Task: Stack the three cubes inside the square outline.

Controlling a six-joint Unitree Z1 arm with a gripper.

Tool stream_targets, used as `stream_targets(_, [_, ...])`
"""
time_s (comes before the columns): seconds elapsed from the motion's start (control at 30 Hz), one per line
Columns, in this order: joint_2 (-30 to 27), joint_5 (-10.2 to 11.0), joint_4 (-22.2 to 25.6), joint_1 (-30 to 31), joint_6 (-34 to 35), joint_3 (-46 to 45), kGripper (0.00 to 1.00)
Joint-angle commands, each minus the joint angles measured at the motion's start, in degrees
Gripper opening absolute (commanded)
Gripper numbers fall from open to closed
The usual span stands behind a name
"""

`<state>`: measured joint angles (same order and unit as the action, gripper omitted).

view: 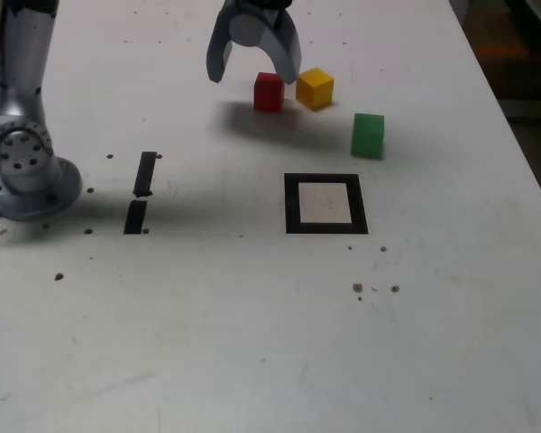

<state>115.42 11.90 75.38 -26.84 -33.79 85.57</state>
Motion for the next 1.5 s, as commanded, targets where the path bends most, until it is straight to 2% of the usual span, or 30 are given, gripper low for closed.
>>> stream_targets(0.0, [1.2, -0.4, -1.1, -0.2, 0.0, -0.4, 0.94])
stream_targets(0.23, [5.0, -1.1, -4.2, -1.3, -0.1, -1.3, 0.91])
stream_targets(0.53, [6.0, 0.0, -4.8, -2.5, -0.7, -0.3, 0.85])
stream_targets(0.63, [6.3, 0.2, -4.5, -2.7, -1.0, 0.3, 0.78])
stream_targets(0.83, [6.4, 0.3, -4.3, -2.7, -1.3, 0.8, 0.54])
stream_targets(1.17, [6.6, -0.7, -4.3, -2.7, -0.9, 1.4, 0.35])
stream_targets(1.33, [6.2, -1.2, -4.5, -2.7, 0.2, 1.2, 0.23])
stream_targets(1.47, [6.1, -1.4, -4.6, -2.7, 0.5, 1.0, 0.18])
